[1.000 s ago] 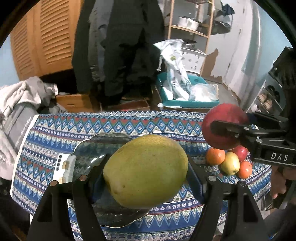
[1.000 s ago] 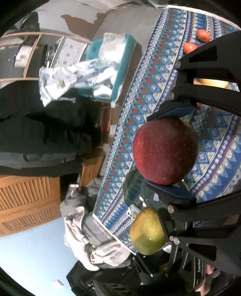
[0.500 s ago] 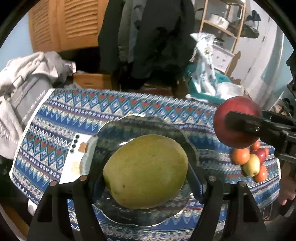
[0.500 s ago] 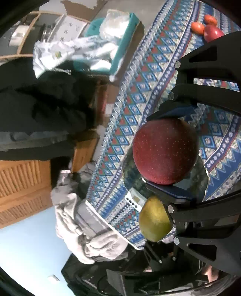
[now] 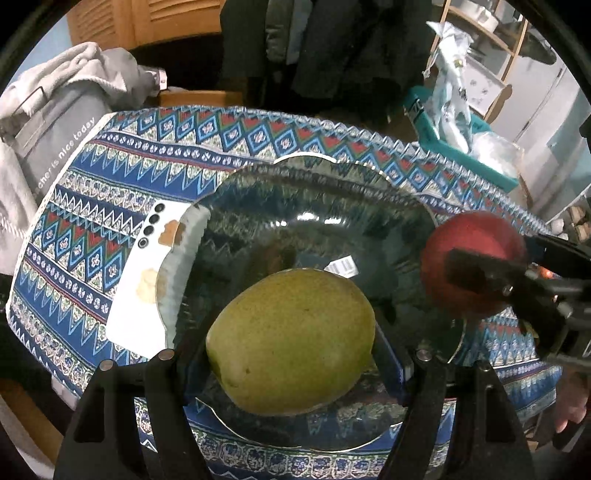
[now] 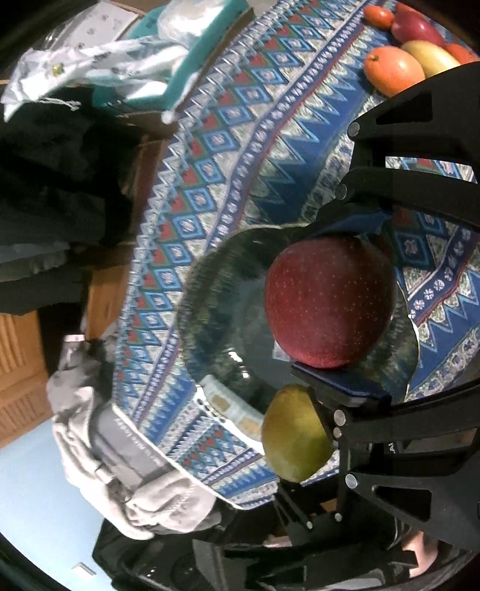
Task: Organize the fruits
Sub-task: 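Lift and carry mango with left gripper while right gripper carries apple to bowl, then lower mango into glass bowl and open left gripper while right releases apple there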
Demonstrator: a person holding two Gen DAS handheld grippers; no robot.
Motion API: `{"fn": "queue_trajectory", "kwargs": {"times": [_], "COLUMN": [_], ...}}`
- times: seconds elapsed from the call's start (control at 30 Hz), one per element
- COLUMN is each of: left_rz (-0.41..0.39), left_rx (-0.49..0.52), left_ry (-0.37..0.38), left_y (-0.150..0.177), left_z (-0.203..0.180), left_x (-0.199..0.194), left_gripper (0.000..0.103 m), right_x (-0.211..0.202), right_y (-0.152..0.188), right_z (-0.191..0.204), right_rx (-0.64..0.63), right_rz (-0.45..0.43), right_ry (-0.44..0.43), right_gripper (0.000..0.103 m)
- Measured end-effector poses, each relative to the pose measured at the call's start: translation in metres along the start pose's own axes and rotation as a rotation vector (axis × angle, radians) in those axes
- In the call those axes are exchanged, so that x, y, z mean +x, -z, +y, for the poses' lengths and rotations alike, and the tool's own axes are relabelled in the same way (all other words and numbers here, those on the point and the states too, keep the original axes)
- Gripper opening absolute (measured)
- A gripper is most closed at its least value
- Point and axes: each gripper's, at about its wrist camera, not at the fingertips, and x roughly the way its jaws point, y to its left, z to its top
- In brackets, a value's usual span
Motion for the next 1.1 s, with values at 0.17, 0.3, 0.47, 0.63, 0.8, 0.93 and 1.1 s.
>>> {"fn": "queue_trajectory", "kwargs": {"times": [0.17, 0.3, 0.47, 0.63, 0.8, 0.93, 1.1], "left_rz": [0.038, 0.063, 0.124, 0.153, 0.083, 0.059, 0.043], "left_rx": [-0.005, -0.001, -0.025, 0.001, 0.034, 0.042, 0.056], "left_ry": [0.011, -0.008, 0.0, -0.029, -0.049, -0.044, -0.044], "left_y": [0.007, 0.01, 0.014, 0.018, 0.014, 0.011, 0.011], "left_z": [0.001, 0.001, 0.004, -0.001, -0.007, -0.008, -0.012], "left_x": [0.01, 0.017, 0.028, 0.035, 0.023, 0.016, 0.007], "left_gripper": [0.077, 0.077, 0.077, 0.077, 0.082, 0.085, 0.085], "right_x": [0.018, 0.029, 0.034, 0.041, 0.039, 0.031, 0.017], "right_y": [0.007, 0.012, 0.015, 0.016, 0.014, 0.012, 0.011], "right_z": [0.0, -0.002, 0.0, -0.001, 0.001, -0.001, -0.009], "right_rx": [0.0, 0.007, 0.007, 0.024, 0.029, 0.038, 0.061], "right_rz": [0.046, 0.075, 0.09, 0.113, 0.095, 0.073, 0.037], "right_ry": [-0.004, -0.004, -0.009, -0.018, -0.052, -0.04, -0.011], "right_gripper": [0.063, 0.063, 0.063, 0.063, 0.064, 0.064, 0.064]}}
